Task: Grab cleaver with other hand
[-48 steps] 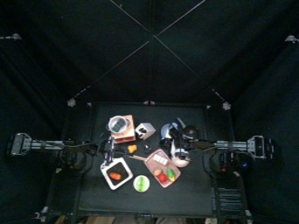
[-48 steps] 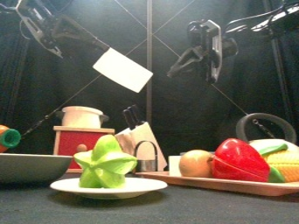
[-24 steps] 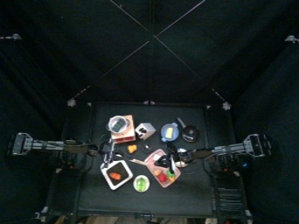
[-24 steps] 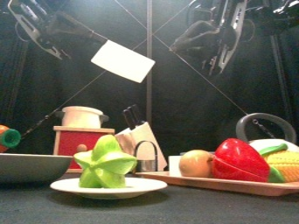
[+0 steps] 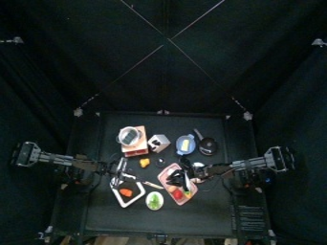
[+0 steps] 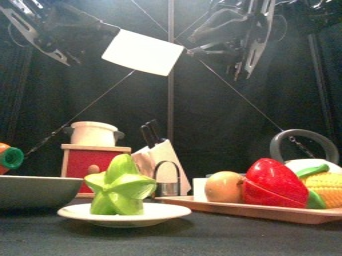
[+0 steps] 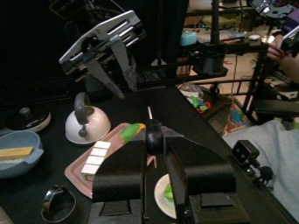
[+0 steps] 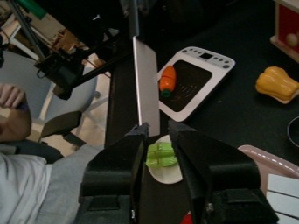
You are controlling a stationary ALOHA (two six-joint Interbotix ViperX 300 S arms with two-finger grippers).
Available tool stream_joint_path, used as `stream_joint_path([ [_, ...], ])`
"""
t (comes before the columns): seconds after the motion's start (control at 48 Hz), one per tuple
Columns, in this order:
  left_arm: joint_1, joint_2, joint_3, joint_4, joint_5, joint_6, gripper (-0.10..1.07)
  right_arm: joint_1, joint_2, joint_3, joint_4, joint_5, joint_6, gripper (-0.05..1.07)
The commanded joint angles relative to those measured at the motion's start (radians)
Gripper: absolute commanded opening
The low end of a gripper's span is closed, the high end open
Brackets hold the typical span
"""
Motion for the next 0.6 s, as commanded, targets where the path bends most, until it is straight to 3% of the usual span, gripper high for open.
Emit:
stream_joint_path([
  [0.0, -0.023, 0.017, -0.012, -0.115, -0.014, 0.074, 0.47, 0.002, -0.012, -0.049, 0.046, 0.086, 0.0, 0.72],
  [0.083, -0.034, 0.032, -0.006, -0.201, -0.034, 0.141, 0.47, 0.014, -0.011, -0.087, 0.063, 0.238, -0.005, 0.74],
  [0.188, -0.041, 0.046, 0.017, -0.311, -0.098, 0.232, 0.47, 0.046, -0.008, -0.123, 0.031, 0.35, -0.011, 0.75],
  [0.375, -0.066, 0.051, 0.057, -0.462, -0.181, 0.327, 0.47, 0.103, -0.006, -0.161, -0.06, 0.36, 0.003, 0.81],
  [0.583, -0.089, 0.051, 0.06, -0.48, -0.183, 0.353, 0.47, 0.103, 0.029, -0.164, -0.077, 0.362, 0.003, 0.93],
])
